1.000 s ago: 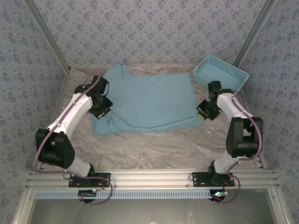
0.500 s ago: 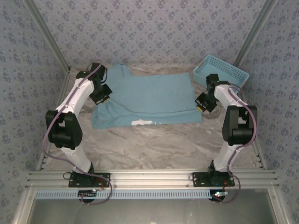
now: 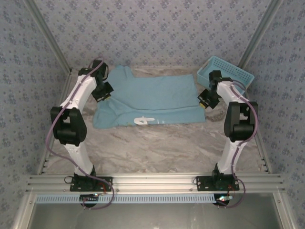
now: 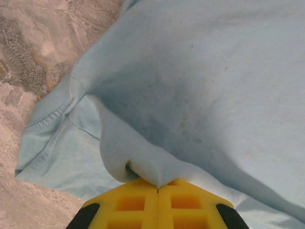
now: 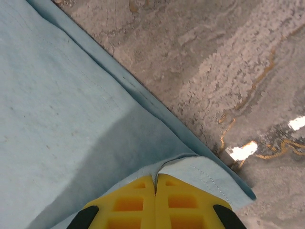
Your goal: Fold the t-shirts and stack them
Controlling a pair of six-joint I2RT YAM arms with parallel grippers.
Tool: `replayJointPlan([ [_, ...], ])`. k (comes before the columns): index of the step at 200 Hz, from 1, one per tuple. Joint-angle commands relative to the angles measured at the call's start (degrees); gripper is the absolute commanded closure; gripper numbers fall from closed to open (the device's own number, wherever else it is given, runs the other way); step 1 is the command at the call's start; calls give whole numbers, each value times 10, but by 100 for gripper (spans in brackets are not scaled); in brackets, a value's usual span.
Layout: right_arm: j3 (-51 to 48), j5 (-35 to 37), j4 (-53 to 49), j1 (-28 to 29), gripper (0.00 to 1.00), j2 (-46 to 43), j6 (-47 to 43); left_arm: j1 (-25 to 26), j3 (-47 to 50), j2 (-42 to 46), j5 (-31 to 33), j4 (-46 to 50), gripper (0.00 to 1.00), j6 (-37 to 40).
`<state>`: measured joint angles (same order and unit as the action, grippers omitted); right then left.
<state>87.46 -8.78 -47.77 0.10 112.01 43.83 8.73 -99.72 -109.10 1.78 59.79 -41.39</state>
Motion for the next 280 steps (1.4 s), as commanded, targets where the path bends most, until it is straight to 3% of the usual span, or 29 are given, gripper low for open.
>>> replayJointPlan([
  [1,28,8,-12,1,100,19,-10,-8,-22,-11,18,18,100,14],
  [127,85,-19,20,1,100,82,-19,-26,-101,-92,-11,10,100,39],
  [136,94,-33,20,-1,88,89,-28,-28,-108,-98,-9,11,100,43],
  [144,102,-42,11,-3,74,94,-42,-32,-113,-98,-6,16,88,43],
  [160,105,-34,-5,-8,54,80,-61,-38,-116,-86,7,31,48,39],
  [167,96,-24,-7,-8,50,62,-67,-38,-112,-72,15,39,43,38],
  [199,-11,-11,17,-16,49,-40,-57,-47,46,44,27,39,42,-28],
  [237,-176,-56,93,-29,49,-131,-32,-129,352,173,-143,-134,44,-132],
  [254,-231,-66,112,-37,48,-147,-30,-140,397,174,-180,-187,44,-139],
  [280,-259,-69,122,-48,45,-150,-31,-143,420,161,-167,-225,44,-133],
])
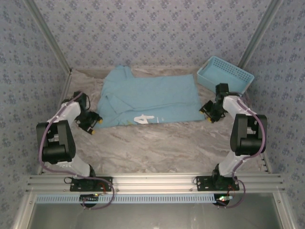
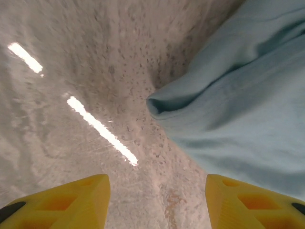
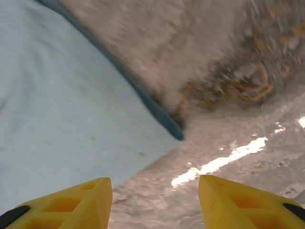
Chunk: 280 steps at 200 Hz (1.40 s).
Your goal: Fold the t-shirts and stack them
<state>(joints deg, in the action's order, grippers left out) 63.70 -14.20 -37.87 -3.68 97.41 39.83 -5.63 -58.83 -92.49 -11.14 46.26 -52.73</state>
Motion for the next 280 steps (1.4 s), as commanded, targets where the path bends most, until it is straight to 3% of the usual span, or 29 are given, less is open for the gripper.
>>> replayJointPlan([
  [1,-22,-14,23,-10,45,-5,9,0,11,-6,-37,-90,44,-19],
  [19,-29,-18,32,-14,45,4,7,-2,16,-22,-22,-98,49,-10],
  [67,-27,-11,49,-14,47,26,9,-18,-2,-63,26,-101,72,19],
  [128,-8,-12,95,14,62,82,35,-21,-13,-76,44,-99,100,23],
  [151,9,13,75,25,86,94,38,-22,-19,-70,63,-80,100,28],
  [170,9,51,55,31,100,79,37,-22,-22,-55,84,-52,100,27],
  [213,-31,84,4,43,100,19,33,-17,22,3,100,1,100,-6],
  [280,-173,83,-65,60,100,-120,73,-4,129,118,121,59,100,-69],
])
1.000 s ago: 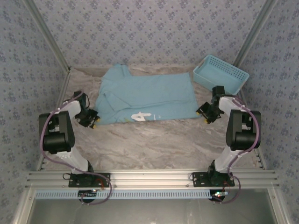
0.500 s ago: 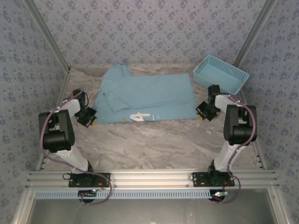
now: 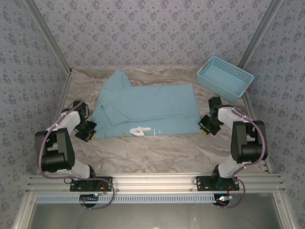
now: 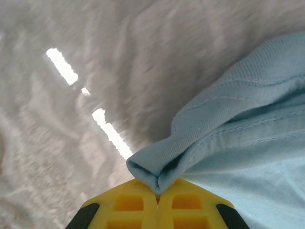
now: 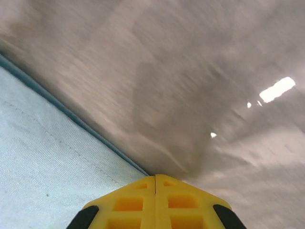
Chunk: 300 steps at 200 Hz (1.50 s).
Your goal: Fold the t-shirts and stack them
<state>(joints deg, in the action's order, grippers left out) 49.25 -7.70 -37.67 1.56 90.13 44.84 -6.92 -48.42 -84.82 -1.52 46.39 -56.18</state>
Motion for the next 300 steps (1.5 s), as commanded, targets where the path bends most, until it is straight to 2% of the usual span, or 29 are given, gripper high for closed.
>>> replayJointPlan([
  [1,-29,19,-69,8,100,-49,23,9,26,43,26,59,100,-36],
  [22,-56,9,-82,16,100,-87,42,8,49,73,38,65,100,-41],
  [28,-61,6,-80,20,90,-95,44,8,47,75,38,66,100,-36],
  [38,-61,13,-82,27,74,-104,48,11,39,79,39,74,88,-30],
  [49,-50,26,-86,36,64,-113,47,17,26,91,44,85,72,-29],
  [62,-30,39,-81,51,62,-130,40,33,3,111,50,98,58,-30],
  [80,-13,12,-16,74,62,-155,29,73,-26,133,37,95,56,-41],
  [89,-5,-3,16,90,61,-159,16,97,-22,141,4,64,56,-61],
  [101,-7,-69,112,108,58,-153,-2,127,1,144,-51,-3,57,-98],
  [114,-2,-125,176,125,57,-134,-8,157,22,135,-81,-63,57,-147],
  [124,2,-171,223,137,57,-112,-10,174,33,121,-91,-112,57,-173],
  [150,27,-233,269,164,52,-67,-11,181,31,76,-96,-143,58,-190],
  [216,37,-255,264,172,51,-51,-8,182,27,-2,-97,-177,67,-175],
  [230,37,-254,262,172,51,-51,-8,183,14,-18,-93,-177,72,-166],
  [253,36,-252,260,170,53,-51,-7,184,-8,-29,-79,-168,92,-153],
  [266,37,-252,258,169,53,-51,-8,188,-23,-32,-70,-157,100,-145],
  [300,38,-250,254,164,55,-50,-8,201,-72,-57,-64,-134,100,-118],
])
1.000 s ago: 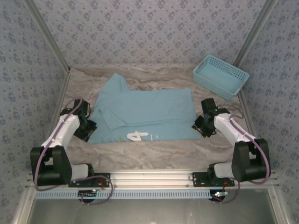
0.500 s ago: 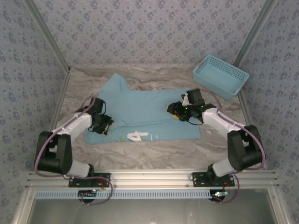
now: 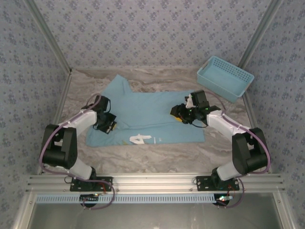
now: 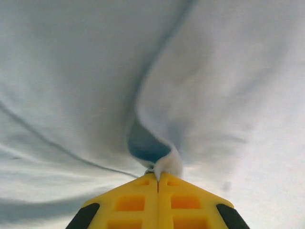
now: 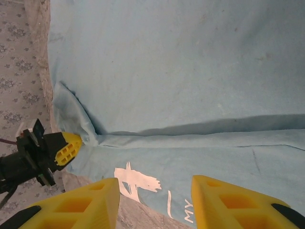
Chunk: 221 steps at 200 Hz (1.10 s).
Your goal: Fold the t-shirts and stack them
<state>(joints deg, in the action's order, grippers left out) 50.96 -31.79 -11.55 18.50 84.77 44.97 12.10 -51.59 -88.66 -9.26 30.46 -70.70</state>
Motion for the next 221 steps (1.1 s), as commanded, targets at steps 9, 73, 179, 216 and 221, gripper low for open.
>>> replayJointPlan([
  [9,20,-9,-7,-6,56,3,-9,16,-57,-30,15,33,100,36],
  [73,22,-11,-14,-18,59,8,-4,53,-233,-155,25,127,100,141],
  [179,40,-54,28,-24,59,46,20,107,-438,-305,77,259,100,282],
  [216,40,-59,20,-25,59,49,21,101,-430,-292,98,254,79,281],
  [221,40,-56,17,-27,59,47,18,101,-428,-283,102,250,72,280],
])
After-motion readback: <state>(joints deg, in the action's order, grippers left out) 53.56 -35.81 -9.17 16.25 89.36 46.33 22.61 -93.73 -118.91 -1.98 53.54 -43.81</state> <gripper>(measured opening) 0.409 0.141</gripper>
